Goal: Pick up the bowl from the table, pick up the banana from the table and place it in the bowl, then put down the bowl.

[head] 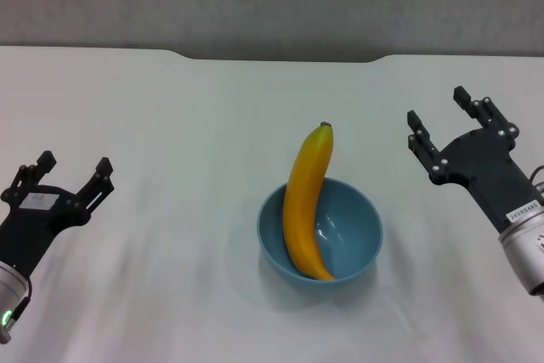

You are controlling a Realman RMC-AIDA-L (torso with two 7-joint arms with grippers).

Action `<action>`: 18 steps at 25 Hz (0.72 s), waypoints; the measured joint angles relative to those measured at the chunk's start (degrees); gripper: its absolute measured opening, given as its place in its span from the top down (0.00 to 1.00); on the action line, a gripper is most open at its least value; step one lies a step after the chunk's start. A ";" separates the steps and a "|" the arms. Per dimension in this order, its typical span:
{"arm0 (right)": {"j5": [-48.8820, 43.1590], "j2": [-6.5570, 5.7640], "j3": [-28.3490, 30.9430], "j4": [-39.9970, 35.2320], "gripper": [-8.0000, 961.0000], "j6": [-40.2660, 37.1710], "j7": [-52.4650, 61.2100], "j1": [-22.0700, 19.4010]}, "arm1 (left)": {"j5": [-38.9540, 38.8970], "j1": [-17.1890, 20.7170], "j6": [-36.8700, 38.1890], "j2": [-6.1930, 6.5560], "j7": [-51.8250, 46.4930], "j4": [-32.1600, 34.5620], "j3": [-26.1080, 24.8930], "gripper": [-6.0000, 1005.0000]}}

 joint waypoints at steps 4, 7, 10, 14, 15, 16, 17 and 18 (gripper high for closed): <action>-0.02 0.02 -0.51 -0.34 0.30 0.50 3.23 0.01 | -1.11 -1.01 0.53 0.11 -2.65 1.15 0.30 0.10; 0.14 0.03 -0.34 -1.74 0.30 0.52 7.76 0.40 | -1.91 -3.63 0.78 0.12 -4.96 4.39 0.38 0.10; 0.22 0.04 -0.52 -3.70 0.30 1.39 11.60 2.04 | -2.92 -4.89 0.94 0.00 -5.22 6.20 0.53 0.10; 0.00 0.08 -1.04 -3.66 0.30 2.03 13.40 2.57 | -3.91 -4.87 1.40 0.09 -4.94 6.57 0.65 0.10; -0.01 0.11 -1.17 -3.50 0.30 1.73 13.26 2.45 | -3.97 -4.83 1.38 0.17 -4.94 6.51 0.61 0.10; -0.03 0.11 -1.27 -3.42 0.30 1.47 13.09 2.43 | -3.98 -4.82 1.29 0.23 -4.94 6.39 0.52 0.10; -0.05 0.12 -1.43 -3.42 0.30 1.29 12.95 2.47 | -3.99 -4.80 1.13 0.30 -4.94 6.22 0.37 0.10; -0.08 0.12 -1.60 -3.52 0.30 1.24 12.99 2.56 | -3.99 -4.79 1.01 0.28 -4.94 6.18 0.27 0.10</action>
